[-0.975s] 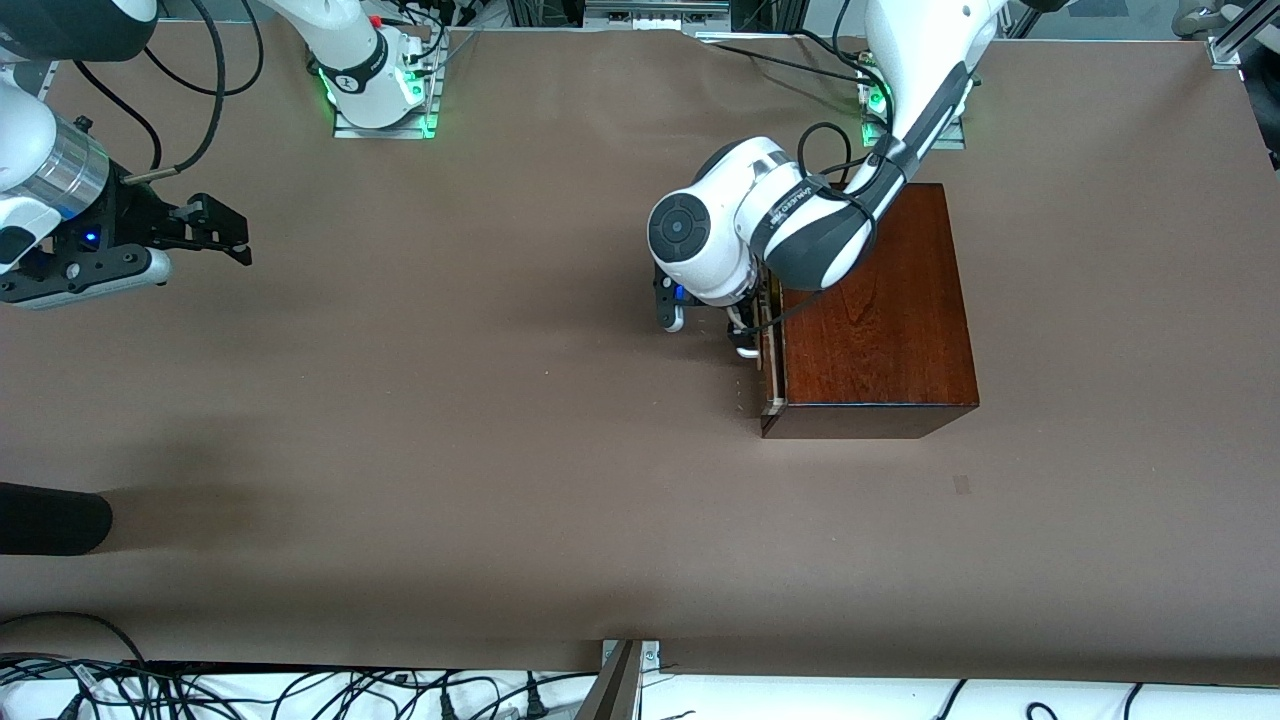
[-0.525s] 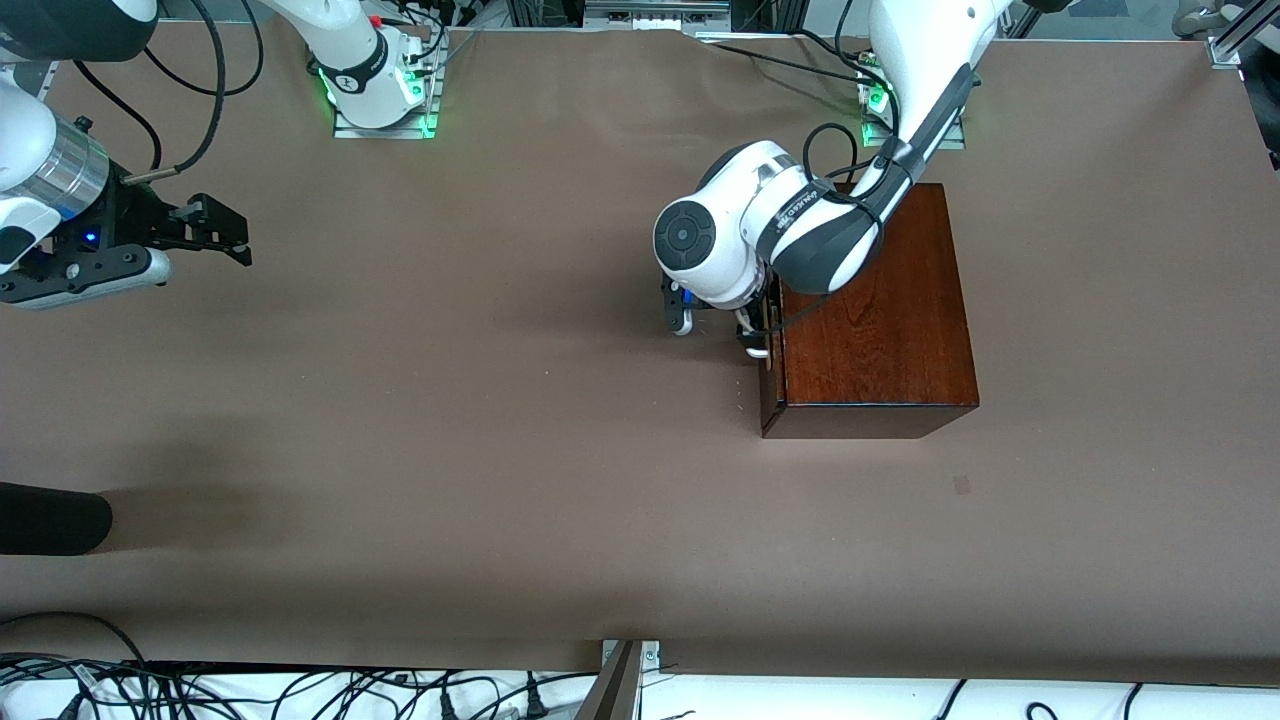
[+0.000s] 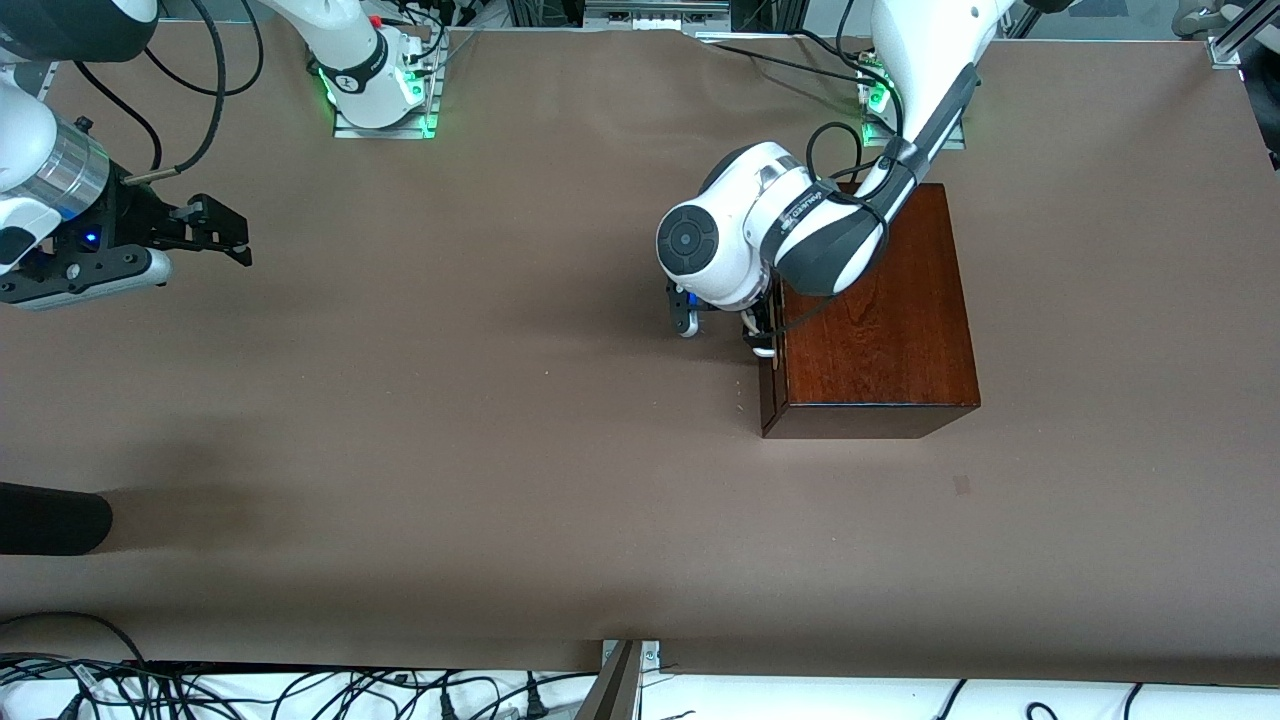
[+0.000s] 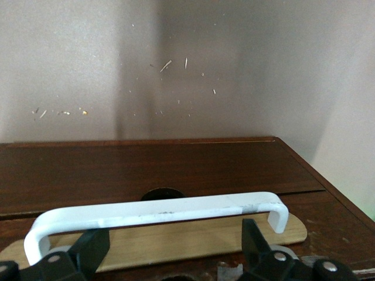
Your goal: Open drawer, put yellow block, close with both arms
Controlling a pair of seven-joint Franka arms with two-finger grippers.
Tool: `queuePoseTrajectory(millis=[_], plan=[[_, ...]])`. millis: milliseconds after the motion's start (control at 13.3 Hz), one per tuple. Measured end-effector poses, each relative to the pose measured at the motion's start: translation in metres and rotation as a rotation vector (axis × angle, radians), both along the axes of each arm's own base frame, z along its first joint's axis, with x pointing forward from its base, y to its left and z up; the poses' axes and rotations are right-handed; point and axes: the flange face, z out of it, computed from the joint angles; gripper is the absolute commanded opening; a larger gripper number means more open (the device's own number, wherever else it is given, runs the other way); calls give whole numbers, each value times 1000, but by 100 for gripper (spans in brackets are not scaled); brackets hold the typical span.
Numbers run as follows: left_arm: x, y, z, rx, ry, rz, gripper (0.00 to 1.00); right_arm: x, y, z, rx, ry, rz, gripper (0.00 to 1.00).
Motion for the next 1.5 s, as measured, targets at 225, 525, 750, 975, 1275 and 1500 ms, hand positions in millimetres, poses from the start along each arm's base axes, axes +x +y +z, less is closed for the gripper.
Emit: queuePoseTrajectory(millis=[225, 525, 750, 975, 1275, 1500], plan=[[6, 7, 75, -2, -110, 116, 100, 1, 0, -1, 0, -1, 0, 100], [12, 88, 213, -37, -231, 336, 100, 1, 0, -1, 0, -1, 0, 100], [37, 172, 248, -60, -264, 499, 100, 1, 0, -2, -1, -1, 0, 100], [52, 253, 269, -137, -246, 698, 100, 1, 1, -2, -1, -1, 1, 100], [50, 334, 287, -190, -293, 949, 100, 2, 1, -1, -1, -3, 1, 100], [39, 339, 284, -160, -386, 1216, 100, 2, 1, -1, -1, -5, 1, 100]])
